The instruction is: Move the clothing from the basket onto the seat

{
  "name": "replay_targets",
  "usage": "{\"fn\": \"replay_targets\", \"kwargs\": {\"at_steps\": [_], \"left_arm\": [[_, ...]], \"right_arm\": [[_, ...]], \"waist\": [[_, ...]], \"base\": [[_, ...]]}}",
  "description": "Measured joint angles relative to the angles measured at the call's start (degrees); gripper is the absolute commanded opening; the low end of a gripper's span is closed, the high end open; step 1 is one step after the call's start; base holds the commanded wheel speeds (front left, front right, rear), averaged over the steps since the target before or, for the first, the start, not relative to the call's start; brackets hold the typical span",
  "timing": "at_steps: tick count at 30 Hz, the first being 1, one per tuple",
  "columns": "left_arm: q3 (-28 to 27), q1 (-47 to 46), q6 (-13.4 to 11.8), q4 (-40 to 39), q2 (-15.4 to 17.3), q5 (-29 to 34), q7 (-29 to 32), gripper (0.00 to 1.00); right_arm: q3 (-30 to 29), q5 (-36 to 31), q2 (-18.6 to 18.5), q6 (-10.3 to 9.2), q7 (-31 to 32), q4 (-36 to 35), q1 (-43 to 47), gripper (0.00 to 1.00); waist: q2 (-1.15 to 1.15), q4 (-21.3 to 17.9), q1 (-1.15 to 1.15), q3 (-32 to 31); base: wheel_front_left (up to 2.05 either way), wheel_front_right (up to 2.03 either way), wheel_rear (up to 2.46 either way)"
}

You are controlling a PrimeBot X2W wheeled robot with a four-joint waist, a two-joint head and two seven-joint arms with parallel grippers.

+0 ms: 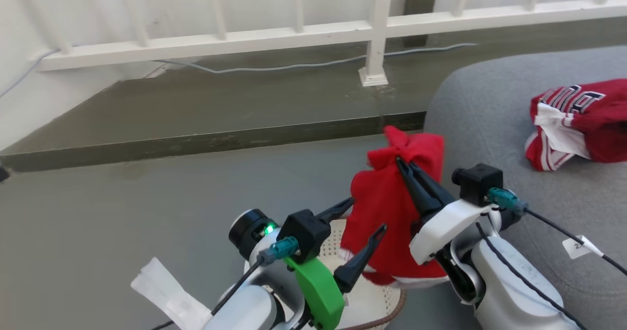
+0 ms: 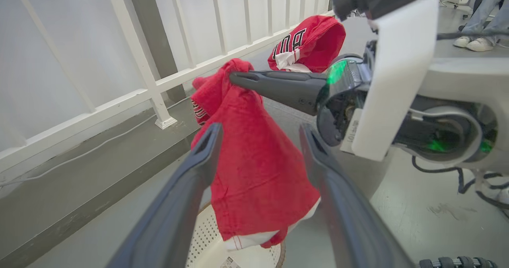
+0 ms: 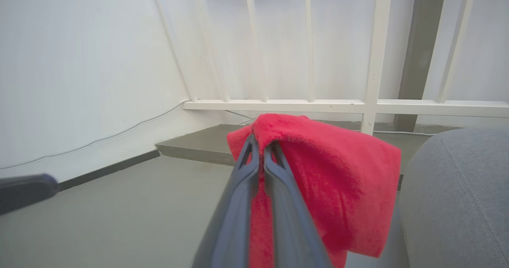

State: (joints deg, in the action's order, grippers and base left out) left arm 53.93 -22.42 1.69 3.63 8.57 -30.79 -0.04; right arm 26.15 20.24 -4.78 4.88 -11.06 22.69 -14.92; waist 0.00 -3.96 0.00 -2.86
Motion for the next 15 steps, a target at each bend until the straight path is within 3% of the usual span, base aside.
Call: {"fn": "replay_targets", "kwargs": {"at_steps": [15], "left_arm": [[0.90,2.25,-1.78,-3.61,2.36,2.32,0.14,1.00]], "right_arm": [[-3.68,1.01,-1.12,-1.49,-1.30,0.01,-1.28,0.00]], "waist": [[0.00,-10.23,0.00,2.99]], "base": [[0.00,0.00,0.00]]}}
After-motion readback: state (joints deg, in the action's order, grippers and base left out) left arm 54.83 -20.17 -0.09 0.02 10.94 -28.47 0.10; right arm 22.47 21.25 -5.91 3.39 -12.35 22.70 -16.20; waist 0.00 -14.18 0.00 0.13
